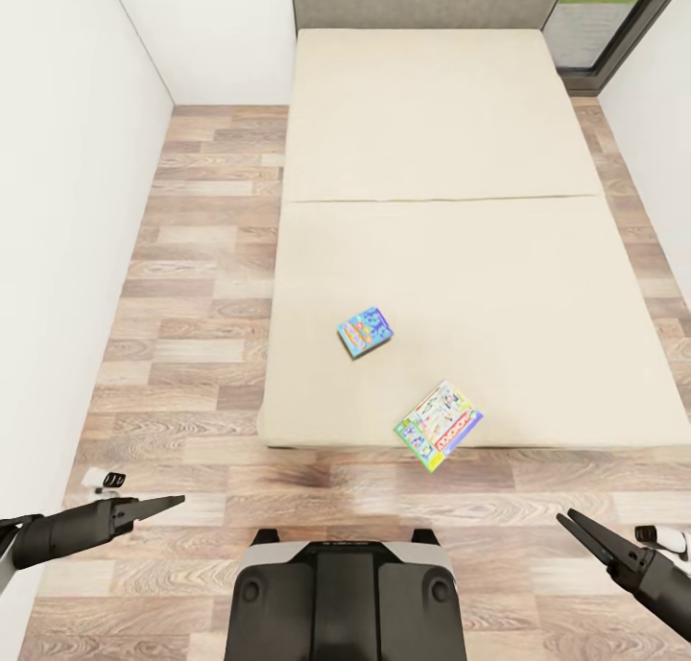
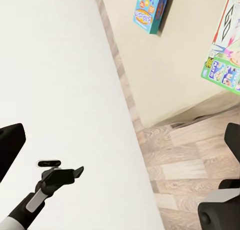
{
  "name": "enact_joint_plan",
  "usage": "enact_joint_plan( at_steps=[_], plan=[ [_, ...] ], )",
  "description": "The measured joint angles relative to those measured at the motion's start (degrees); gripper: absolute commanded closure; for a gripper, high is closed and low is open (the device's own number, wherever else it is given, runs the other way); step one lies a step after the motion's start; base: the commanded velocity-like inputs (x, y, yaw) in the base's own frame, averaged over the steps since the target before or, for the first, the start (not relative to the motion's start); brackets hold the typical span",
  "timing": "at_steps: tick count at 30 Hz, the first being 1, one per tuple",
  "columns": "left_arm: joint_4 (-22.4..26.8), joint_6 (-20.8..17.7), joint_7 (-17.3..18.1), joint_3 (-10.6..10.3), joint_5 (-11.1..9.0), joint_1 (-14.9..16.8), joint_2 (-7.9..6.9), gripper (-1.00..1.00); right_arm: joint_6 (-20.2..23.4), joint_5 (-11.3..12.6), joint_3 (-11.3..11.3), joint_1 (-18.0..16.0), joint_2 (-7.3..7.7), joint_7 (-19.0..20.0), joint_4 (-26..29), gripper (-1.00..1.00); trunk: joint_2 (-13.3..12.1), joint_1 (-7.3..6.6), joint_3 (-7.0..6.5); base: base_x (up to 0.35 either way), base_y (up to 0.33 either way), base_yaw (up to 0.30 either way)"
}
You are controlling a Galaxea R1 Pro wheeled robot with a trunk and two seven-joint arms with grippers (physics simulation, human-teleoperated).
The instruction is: Put all the toys in the child's room - the three board games (two on the bed and one on the table), the two jigsaw puzzles on the table, and the tennis ball on the table - inside the toy box on the table in the child's room.
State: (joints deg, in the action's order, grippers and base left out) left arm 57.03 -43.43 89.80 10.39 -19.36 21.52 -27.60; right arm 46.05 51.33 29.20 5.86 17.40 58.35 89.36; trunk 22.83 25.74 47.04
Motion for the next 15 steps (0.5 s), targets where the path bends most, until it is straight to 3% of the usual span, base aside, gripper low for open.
enact_joint_plan(
  at_steps=[15],
  plan=[
    [0.0, 0.0, 0.0, -0.09, 0.0, 0.0, -0.07, -1.0, -0.74, -0.25, -0.29, 0.0, -0.02, 0.0, -0.01, -1.0, 0.0, 0.0, -1.41, 0.0, 0.0, 0.0]
  ],
)
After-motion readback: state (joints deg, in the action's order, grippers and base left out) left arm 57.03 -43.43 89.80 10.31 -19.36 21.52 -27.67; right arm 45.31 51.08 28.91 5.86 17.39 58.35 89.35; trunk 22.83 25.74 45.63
